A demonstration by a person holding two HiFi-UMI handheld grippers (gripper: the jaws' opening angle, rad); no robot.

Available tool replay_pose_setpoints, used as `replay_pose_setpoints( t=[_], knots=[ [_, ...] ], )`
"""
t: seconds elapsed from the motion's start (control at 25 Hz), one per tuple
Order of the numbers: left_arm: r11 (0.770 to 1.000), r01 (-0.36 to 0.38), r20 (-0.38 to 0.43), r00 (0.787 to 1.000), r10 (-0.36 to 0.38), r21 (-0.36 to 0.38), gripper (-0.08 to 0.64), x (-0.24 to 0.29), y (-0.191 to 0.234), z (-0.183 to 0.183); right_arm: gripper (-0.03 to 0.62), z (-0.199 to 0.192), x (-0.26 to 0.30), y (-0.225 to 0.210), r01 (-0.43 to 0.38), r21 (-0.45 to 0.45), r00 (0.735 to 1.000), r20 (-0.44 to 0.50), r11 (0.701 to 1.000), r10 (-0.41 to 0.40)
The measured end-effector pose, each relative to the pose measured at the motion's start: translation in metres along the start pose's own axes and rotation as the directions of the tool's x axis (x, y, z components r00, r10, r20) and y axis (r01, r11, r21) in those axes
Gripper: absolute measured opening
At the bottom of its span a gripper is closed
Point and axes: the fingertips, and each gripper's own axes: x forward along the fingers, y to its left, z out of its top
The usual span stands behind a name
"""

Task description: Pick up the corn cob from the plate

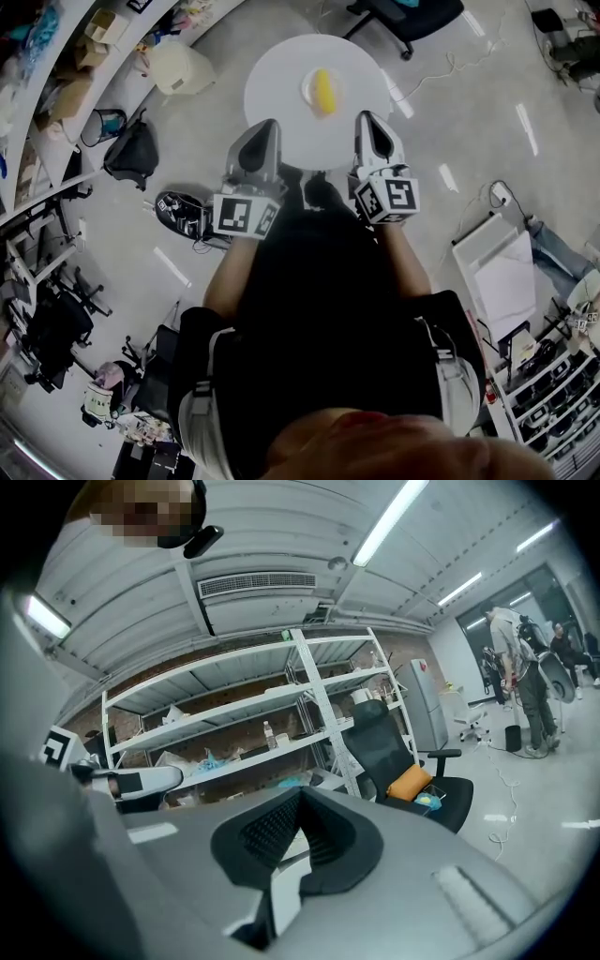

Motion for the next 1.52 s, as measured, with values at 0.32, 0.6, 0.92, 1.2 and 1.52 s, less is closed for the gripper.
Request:
replay_pose_setpoints(
  t=[0.32, 0.6, 0.92, 1.2, 1.52],
  knots=[
    [0.999, 0.042, -0.026, 0.999, -0.043, -0.03, 0.005, 0.02, 0.018, -0.01, 0.006, -0.01, 0.021, 0.002, 0.034, -0.002, 0.999, -0.023, 0.999, -0.034],
    [0.996, 0.074, -0.04, 0.996, -0.076, -0.046, 0.005, 0.036, 0.03, -0.01, 0.006, -0.012, 0.041, -0.002, 0.059, 0.013, 0.998, -0.033, 0.998, -0.059],
    [0.993, 0.085, -0.058, 0.994, -0.089, -0.076, 0.005, 0.054, 0.05, -0.015, 0.006, -0.026, 0.063, -0.01, 0.088, 0.034, 0.994, -0.073, 0.996, -0.085],
    [0.991, 0.08, -0.074, 0.993, -0.088, -0.105, 0.005, 0.068, 0.067, -0.028, 0.006, -0.051, 0.078, -0.017, 0.109, 0.026, 0.986, -0.127, 0.994, -0.105],
    [0.989, 0.08, -0.098, 0.991, -0.092, -0.123, 0.005, 0.08, 0.071, -0.049, 0.006, -0.072, 0.09, -0.026, 0.115, 0.022, 0.98, -0.165, 0.993, -0.11]
  ],
)
